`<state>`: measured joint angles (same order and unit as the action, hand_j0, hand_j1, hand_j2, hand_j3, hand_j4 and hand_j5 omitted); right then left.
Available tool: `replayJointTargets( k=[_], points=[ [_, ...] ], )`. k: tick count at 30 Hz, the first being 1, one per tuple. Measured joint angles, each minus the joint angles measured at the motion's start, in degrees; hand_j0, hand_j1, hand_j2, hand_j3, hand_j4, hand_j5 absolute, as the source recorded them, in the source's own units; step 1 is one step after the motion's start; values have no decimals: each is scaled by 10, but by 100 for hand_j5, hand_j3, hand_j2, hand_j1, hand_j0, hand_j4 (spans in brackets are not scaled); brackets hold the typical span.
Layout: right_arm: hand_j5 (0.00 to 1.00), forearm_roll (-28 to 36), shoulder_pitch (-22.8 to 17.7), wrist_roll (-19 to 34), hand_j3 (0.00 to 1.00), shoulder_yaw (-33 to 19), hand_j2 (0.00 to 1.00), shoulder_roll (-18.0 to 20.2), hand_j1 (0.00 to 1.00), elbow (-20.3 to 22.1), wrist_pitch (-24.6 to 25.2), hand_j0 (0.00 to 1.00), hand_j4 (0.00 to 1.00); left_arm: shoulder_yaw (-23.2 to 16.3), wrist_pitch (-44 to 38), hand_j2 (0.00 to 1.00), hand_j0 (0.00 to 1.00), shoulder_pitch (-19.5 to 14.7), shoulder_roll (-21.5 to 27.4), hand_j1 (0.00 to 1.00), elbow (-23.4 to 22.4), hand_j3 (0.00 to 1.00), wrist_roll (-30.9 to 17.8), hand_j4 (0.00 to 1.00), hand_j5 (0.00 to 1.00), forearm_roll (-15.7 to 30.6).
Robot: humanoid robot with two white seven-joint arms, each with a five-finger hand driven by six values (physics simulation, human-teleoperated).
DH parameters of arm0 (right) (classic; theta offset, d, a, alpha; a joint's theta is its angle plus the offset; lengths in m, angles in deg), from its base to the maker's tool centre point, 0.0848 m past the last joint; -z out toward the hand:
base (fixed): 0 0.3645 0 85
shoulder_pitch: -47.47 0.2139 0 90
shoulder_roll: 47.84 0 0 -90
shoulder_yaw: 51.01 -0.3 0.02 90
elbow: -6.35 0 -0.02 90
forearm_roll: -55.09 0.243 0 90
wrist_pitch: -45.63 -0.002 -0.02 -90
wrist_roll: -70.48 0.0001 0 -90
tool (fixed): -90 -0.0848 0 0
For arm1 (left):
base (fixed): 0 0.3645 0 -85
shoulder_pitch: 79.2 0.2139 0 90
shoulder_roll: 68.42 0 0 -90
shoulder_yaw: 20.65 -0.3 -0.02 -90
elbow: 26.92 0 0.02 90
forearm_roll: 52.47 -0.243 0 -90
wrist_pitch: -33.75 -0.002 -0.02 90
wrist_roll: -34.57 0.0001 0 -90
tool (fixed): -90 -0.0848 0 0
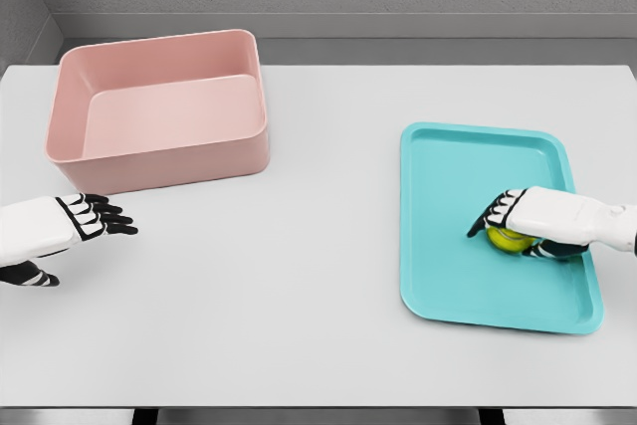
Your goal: Put the tennis from the blue tray into the pink basket with both arms
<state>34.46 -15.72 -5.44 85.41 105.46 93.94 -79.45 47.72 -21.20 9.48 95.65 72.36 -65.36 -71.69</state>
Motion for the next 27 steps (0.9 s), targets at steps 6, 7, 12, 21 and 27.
replayJointTargets(
  k=[6,7,12,21,27],
  points=[
    [60,-2,0,0,60,-1,60,0,60,-5,0,60,60,0,0,100,100,0,0,100,0,100,0,100,100,0],
    [59,-2,0,0,59,-1,59,0,59,-6,0,59,59,0,0,100,100,0,0,100,0,100,0,100,100,1],
    [52,-5,0,0,52,-1,52,2,52,-7,0,52,52,0,0,100,100,-1,0,100,0,100,0,100,100,1],
    [49,-1,1,-1,49,-23,49,13,49,-4,0,49,49,0,0,100,100,-1,-2,100,0,100,0,100,100,1],
    [49,2,3,-2,49,-43,49,16,49,6,0,49,49,0,0,100,100,-1,-4,100,0,100,0,100,100,1]
  ],
)
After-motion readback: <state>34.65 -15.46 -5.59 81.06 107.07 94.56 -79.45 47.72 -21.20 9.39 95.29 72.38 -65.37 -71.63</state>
